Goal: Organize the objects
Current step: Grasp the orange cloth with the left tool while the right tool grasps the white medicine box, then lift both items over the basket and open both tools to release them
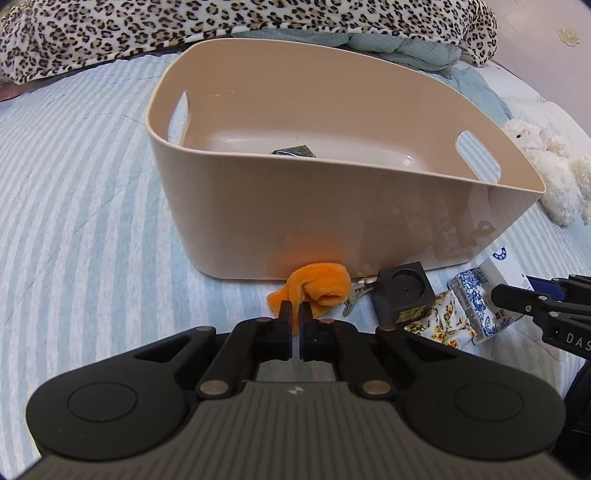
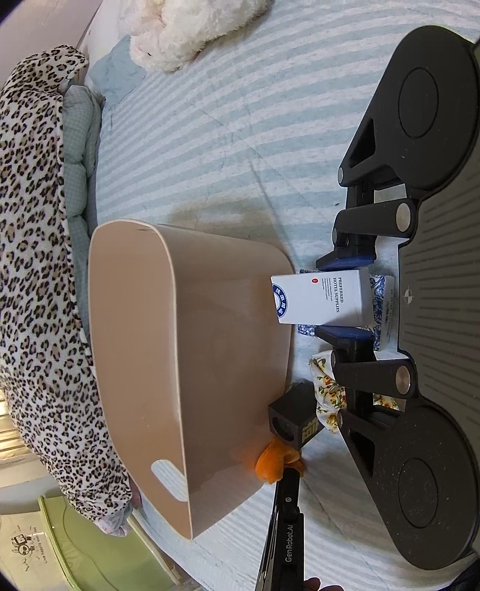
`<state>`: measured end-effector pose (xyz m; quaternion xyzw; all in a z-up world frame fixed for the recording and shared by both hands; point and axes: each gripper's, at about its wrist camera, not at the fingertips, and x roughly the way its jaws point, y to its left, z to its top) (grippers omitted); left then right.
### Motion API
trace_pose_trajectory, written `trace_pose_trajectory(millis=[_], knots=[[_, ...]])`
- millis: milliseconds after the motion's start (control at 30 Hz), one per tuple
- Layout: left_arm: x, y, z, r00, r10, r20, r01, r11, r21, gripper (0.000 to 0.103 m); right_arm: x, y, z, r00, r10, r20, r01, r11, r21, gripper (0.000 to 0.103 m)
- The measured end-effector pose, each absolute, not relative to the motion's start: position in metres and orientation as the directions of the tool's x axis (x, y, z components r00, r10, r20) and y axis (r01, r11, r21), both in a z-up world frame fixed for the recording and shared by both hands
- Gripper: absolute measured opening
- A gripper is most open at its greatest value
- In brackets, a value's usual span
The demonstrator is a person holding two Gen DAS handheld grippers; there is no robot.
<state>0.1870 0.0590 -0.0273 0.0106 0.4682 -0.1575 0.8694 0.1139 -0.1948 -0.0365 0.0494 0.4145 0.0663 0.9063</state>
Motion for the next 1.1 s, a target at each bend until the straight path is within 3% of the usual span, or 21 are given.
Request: trace_pose_trajectory(millis=[633, 1100], knots=[[0.158, 0.084, 0.021, 0.591, -0.243, -0.769, 0.214, 0.967, -0.141, 0.003, 0.089, -0.213, 0.007, 0.717, 0.166, -0.677, -0.072, 0.984, 0.165, 0.029], [0.122, 0.085, 0.091, 0.750, -0.264, -0.606, 0.227, 0.964, -0.139, 0.003, 0.087, -0.220, 0.060, 0.800, 0.169, -0.576, -0.080, 0.981, 0.176, 0.029]])
